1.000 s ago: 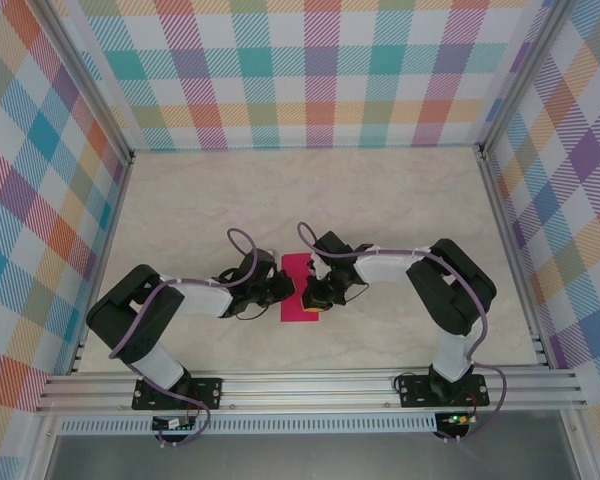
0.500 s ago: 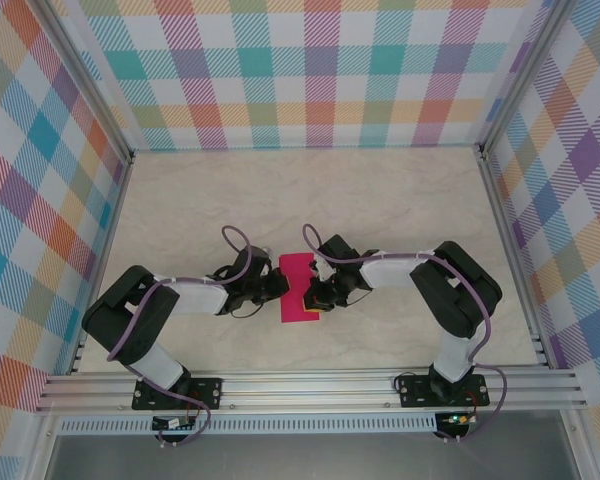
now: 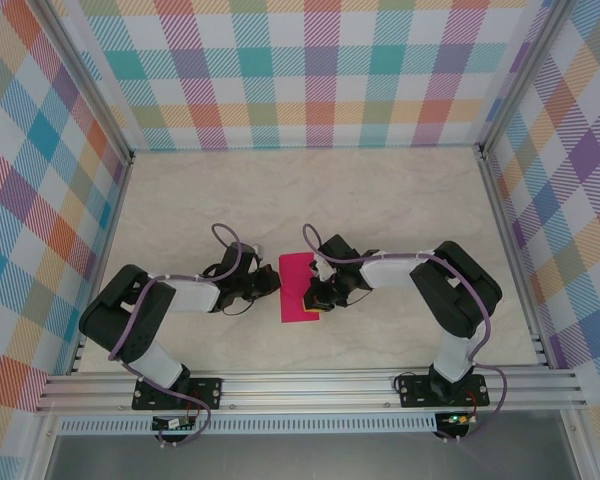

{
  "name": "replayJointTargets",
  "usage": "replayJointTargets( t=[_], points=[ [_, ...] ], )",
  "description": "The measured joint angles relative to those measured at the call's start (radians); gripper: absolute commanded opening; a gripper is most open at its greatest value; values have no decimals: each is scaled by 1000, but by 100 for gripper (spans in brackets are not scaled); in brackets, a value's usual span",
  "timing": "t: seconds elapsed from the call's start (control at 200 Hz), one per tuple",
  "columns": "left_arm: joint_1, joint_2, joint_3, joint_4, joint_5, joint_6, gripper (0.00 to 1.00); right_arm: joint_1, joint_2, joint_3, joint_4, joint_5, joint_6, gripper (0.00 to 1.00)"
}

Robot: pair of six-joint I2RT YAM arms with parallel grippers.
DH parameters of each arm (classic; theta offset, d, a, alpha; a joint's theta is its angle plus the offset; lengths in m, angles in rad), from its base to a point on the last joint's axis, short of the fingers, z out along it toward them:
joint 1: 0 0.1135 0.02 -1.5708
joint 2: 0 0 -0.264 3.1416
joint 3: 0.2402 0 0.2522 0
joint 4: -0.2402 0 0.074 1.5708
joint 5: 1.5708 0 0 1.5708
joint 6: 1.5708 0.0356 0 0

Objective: Fold a paper plane with a square sheet of paper (pick it up from the middle)
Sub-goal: Fold the triangle a second time at the center of the table, then turn over the paper at the center of the table.

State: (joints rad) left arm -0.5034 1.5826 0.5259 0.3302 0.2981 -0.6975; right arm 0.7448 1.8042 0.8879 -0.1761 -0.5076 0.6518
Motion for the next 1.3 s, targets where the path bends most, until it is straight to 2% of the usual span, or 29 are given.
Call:
replayJointTargets(
  t=[0.125, 0.245, 0.355, 0.475, 0.725, 1.095, 1.3],
  points=[
    [28, -55, -2, -58, -18, 7, 0, 0, 0, -1, -1, -11, 11, 8],
    [27, -156, -2, -104, -20, 7, 0, 0, -5, 0, -11, -17, 19, 17],
    [4, -225, 2, -125, -19, 6, 0, 0, -36, 4, -42, -13, 21, 26],
    [-58, -229, 19, -146, -21, 3, 0, -17, -100, 4, -68, 0, 22, 37],
    [-150, -133, 68, -154, -30, -12, 0, -91, -156, 4, -96, 49, 21, 41],
    [-164, -66, 102, -179, -57, -16, 0, -99, -91, 4, -97, 50, 21, 42],
    [-164, -40, 109, -206, -76, -16, 0, -99, -57, 6, -87, 26, 22, 38]
  ],
)
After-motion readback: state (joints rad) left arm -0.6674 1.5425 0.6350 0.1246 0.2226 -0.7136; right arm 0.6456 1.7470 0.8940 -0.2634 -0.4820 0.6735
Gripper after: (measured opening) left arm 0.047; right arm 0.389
